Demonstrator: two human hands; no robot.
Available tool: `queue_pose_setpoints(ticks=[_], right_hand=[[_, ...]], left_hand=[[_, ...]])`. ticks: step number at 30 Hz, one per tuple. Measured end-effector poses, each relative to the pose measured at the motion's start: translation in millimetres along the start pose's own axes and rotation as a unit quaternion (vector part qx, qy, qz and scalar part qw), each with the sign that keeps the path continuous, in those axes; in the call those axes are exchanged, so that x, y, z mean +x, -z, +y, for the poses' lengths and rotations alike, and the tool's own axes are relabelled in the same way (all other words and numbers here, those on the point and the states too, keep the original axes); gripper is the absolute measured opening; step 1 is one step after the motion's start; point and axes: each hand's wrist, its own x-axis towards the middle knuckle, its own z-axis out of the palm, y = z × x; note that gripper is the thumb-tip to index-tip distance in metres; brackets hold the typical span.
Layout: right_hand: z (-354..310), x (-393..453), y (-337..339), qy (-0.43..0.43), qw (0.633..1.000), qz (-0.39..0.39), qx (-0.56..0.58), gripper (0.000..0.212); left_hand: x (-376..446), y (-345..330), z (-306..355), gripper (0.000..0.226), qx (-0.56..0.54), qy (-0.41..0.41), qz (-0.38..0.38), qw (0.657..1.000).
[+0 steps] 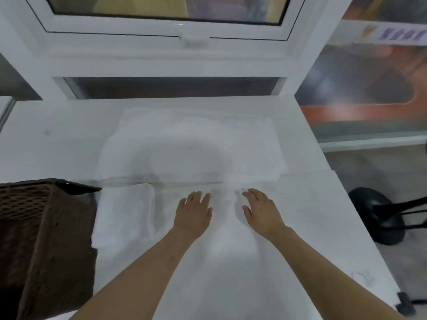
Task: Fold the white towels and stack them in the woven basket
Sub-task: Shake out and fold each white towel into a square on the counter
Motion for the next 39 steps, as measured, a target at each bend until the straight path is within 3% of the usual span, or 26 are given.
queue_pose_setpoints(ticks=[10,17,20,25,27,30,35,39], right_hand=[[141,70,24,-0.031,0.999,0.005,0.027,0.046],[219,104,17,-0.035,0.999,0.016,0.039,0.041],[230,109,8,-0.021,0.998,0.001,0.054,0.04],[233,110,1,-0.025,0.996,-0.008,0.084,0.042],[233,110,2,-0.026,0.995,-0.007,0.091,0.042],[234,109,7,-0.025,0.995,-0.003,0.095,0.041],[229,102,24,-0.04,0.994,0.014,0.104,0.043],[219,93,40,-0.042,0.993,0.027,0.11,0.046]], left_hand=[[144,-24,113,0.036,-0.016,-0.051,0.064,0.996],[230,-60,163,0.049,-0.004,-0.115,0.055,0.992],[241,-66,167,0.054,-0.02,-0.096,0.044,0.994],[249,-64,168,0.024,-0.056,-0.073,0.094,0.991],[249,-59,169,0.029,-0.069,-0.056,0.1,0.991],[253,-49,176,0.046,-0.101,-0.021,0.082,0.991],[253,-27,187,0.023,-0.139,0.018,0.048,0.989],[242,-8,184,0.019,-0.158,0.024,0.008,0.987]])
